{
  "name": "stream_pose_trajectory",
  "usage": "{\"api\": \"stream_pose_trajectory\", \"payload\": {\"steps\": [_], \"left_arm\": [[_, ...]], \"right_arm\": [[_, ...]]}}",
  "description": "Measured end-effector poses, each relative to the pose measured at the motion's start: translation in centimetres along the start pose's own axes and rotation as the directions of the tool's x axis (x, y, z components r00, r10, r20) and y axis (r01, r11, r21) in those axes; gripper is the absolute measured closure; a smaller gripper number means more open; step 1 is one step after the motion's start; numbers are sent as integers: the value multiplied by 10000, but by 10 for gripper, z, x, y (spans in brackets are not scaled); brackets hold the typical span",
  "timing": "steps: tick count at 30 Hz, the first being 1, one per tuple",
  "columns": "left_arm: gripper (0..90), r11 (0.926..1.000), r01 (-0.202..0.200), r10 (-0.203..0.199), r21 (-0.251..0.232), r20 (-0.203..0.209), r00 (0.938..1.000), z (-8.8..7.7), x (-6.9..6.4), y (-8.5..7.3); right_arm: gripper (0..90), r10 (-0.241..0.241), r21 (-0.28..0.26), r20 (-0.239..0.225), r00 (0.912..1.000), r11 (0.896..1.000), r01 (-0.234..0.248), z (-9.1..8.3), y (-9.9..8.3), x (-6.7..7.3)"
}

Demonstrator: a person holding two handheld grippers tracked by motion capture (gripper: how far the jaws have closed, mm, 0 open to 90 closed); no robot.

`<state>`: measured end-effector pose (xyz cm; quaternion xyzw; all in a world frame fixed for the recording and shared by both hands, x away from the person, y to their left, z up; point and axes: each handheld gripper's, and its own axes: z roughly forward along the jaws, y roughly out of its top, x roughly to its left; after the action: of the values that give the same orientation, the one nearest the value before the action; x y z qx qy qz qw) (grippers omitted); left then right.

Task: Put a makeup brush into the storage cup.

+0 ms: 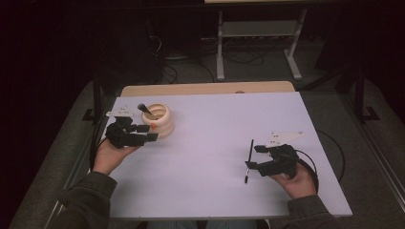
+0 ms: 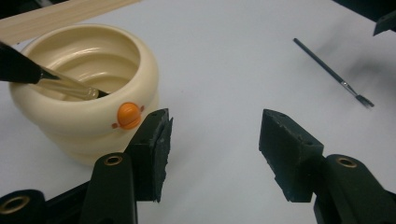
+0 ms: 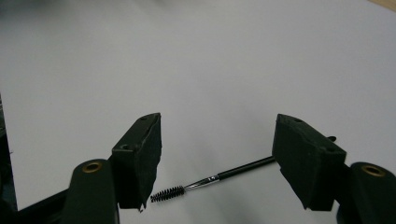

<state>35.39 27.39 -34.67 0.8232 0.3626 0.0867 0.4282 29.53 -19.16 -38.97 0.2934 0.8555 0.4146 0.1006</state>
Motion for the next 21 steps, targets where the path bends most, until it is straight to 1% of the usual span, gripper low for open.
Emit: {"api": "stream_pose_trajectory", "payload": {"steps": [3, 7, 11, 14, 15, 16, 17, 18, 20, 21], "left_arm": [[423, 10000, -52, 52, 3, 5, 10000, 0, -2, -2], [403, 9999, 38, -38, -101, -23, 10000, 1, -1, -7], [393, 9999, -64, 63, -113, -104, 9999, 0, -5, -12], [386, 9997, -138, 135, -180, -140, 9998, -2, -11, -15], [384, 9997, -214, 213, -94, -164, 9996, -2, -12, -16], [378, 9997, -195, 193, -138, -180, 9997, -2, -14, -16], [371, 9994, -346, 344, -97, -202, 9992, -3, -15, -17], [367, 9995, -296, 294, -112, -201, 9994, -3, -16, -18], [363, 9992, -396, 394, -74, -189, 9990, -4, -18, -18], [359, 9990, -418, 415, -164, -202, 9989, -4, -19, -19]], "right_arm": [[313, 29, 28, -19, 10000, 10000, -29, 1, 0, -1], [309, -8, 13, -35, 10000, 10000, 8, 2, 1, -1], [307, 89, 60, -151, 9998, 9999, -88, 2, 1, -1], [303, 23, 120, -186, 9998, 9999, -21, 1, 1, -2], [301, -83, 169, -143, 9999, 9998, 85, 1, 2, -2], [298, -90, 172, -140, 9999, 9998, 93, 0, 3, -2], [295, -122, 194, -143, 9998, 9997, 125, -1, 3, -2], [294, -156, 240, -153, 9998, 9996, 160, -2, 5, -3], [291, -326, 395, -101, 9994, 9987, 330, -4, 8, -4], [291, -455, 401, -86, 9989, 9981, 458, -5, 9, -5]]}}
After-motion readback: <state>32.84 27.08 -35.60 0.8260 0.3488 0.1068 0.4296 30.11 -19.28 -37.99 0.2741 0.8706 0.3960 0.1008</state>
